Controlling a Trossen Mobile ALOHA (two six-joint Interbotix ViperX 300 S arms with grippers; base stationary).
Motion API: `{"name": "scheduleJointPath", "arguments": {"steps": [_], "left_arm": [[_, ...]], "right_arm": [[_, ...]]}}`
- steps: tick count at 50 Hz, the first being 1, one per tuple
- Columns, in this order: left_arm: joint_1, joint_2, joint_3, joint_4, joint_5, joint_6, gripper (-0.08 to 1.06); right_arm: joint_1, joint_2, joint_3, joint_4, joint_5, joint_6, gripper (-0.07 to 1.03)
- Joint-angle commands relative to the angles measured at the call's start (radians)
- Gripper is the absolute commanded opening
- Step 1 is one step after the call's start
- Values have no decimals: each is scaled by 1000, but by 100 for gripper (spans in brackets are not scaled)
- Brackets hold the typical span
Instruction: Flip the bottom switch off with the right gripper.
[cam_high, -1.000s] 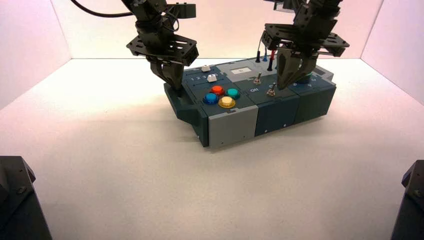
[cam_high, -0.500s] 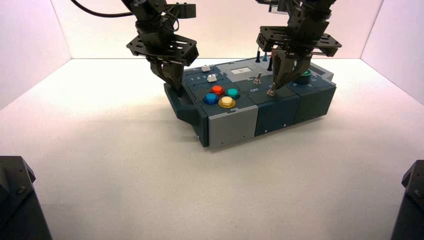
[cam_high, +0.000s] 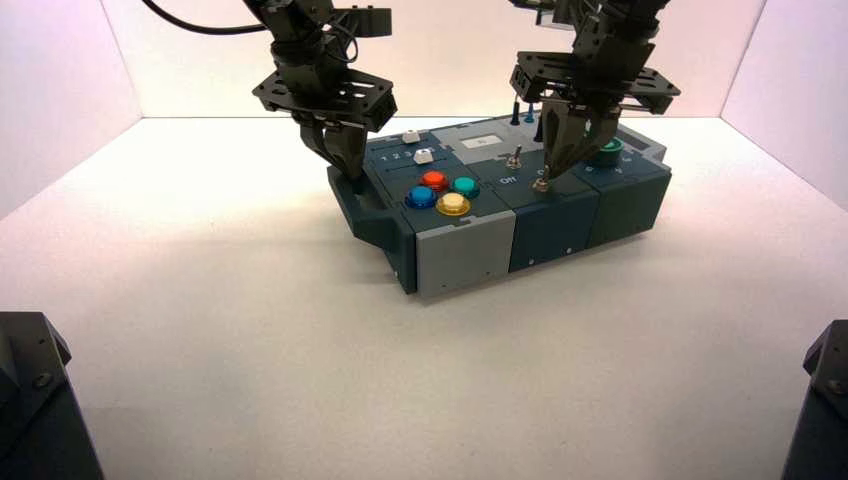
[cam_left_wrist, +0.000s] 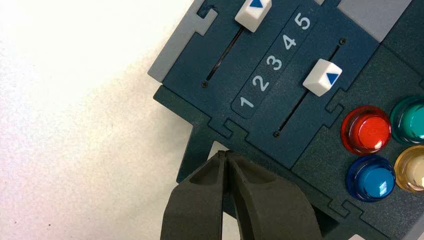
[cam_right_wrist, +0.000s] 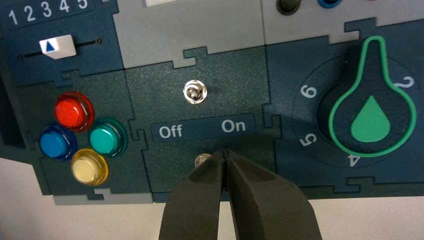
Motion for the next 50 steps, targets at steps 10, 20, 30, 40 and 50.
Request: {"name": "scheduleJointPath", "arguments": {"steps": [10, 20, 30, 40, 50], "left_arm": [[5, 12, -14, -2, -6, 3, -3], [5, 12, -14, -2, -6, 3, -3], [5, 12, -14, -2, -6, 5, -3], [6, 12, -14, -2, -6, 5, -3], [6, 14, -12, -2, -6, 5, -3]], "right_arm": [[35, -12, -25, 23, -2, 3, -2], [40, -20, -23, 44, 3, 6, -2], [41, -26, -18, 52, 8, 5, -2], [74, -26, -21, 58, 15, 9, -2], [92, -14, -23, 66, 15, 17, -2]]}}
